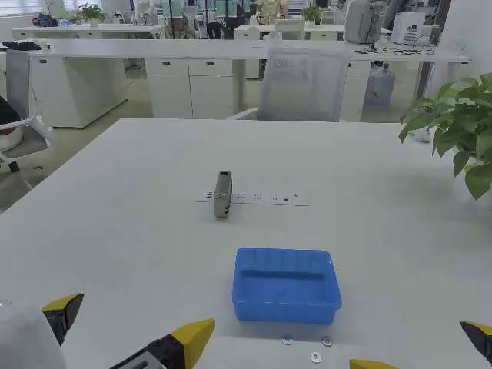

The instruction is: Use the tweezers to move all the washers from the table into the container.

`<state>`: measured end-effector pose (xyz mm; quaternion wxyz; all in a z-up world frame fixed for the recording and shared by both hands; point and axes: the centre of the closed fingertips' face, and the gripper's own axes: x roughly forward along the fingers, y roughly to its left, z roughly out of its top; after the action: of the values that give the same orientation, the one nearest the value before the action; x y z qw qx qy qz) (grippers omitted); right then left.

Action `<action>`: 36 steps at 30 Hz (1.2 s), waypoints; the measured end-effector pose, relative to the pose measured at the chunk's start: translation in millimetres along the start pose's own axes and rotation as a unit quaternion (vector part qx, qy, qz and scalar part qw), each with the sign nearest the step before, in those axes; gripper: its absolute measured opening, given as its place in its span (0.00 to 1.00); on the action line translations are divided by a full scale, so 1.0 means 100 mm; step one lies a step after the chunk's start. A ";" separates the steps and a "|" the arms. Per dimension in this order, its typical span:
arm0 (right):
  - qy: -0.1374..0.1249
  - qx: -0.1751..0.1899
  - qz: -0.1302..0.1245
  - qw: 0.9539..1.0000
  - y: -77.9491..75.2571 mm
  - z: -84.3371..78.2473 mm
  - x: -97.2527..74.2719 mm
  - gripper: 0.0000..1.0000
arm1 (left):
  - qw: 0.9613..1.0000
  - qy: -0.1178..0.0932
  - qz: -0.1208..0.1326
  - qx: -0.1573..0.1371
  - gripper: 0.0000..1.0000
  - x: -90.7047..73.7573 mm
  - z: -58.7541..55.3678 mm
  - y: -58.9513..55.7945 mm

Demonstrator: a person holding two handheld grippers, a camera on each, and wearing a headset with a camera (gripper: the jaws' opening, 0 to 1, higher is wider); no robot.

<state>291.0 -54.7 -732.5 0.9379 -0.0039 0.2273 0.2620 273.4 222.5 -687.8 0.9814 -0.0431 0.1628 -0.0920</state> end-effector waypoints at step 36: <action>0.001 -0.005 0.004 1.000 0.00 0.02 0.01 0.99 | 1.000 0.005 0.000 0.011 0.99 -0.01 0.02 -0.03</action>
<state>292.4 -54.3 -731.2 0.9366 -0.0084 0.2267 0.2670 272.2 219.9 -685.4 0.9809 -0.0318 0.1670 -0.0944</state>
